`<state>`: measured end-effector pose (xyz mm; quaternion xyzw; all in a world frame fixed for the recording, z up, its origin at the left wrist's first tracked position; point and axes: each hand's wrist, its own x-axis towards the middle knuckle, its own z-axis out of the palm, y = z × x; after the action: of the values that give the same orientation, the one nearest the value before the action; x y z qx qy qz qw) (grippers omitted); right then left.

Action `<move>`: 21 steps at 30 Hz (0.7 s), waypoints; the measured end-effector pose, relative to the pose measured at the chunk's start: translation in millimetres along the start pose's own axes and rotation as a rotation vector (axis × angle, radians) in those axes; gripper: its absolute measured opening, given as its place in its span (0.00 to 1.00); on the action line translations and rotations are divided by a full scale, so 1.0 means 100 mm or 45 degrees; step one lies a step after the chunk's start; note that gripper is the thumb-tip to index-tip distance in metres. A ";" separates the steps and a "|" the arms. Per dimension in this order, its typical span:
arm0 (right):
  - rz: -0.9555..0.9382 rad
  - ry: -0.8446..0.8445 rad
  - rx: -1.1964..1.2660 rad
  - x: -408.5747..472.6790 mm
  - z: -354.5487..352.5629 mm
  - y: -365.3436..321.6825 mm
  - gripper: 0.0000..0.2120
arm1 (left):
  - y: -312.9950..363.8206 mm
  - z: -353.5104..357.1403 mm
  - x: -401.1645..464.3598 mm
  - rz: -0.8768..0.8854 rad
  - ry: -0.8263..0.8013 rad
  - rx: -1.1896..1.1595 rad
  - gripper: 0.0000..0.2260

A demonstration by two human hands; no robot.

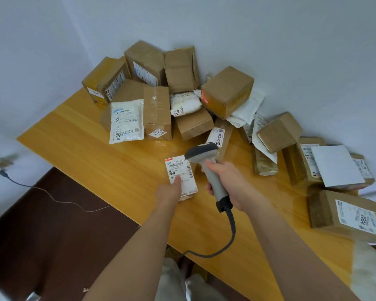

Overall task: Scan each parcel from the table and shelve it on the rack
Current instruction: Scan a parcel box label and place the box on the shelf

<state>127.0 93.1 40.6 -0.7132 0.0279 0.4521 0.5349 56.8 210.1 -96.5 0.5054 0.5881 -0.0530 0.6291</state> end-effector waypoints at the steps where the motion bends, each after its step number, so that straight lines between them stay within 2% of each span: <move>1: -0.007 -0.011 -0.002 -0.02 0.00 -0.02 0.12 | 0.00 0.01 0.03 -0.048 -0.020 -0.082 0.17; 5: -0.032 -0.019 -0.038 -0.10 -0.02 -0.08 0.10 | 0.03 0.01 0.05 -0.167 -0.046 -0.309 0.10; 13: -0.039 -0.022 -0.054 -0.26 -0.02 -0.15 0.07 | 0.03 0.05 0.05 -0.145 0.022 -0.311 0.11; 21: -0.054 -0.023 0.034 -0.45 -0.06 -0.21 0.09 | 0.01 0.07 0.04 -0.113 0.055 -0.324 0.11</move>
<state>115.6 77.4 86.7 -0.7023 0.0140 0.4465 0.5543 63.8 207.8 -100.4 0.3962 0.6253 0.0053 0.6723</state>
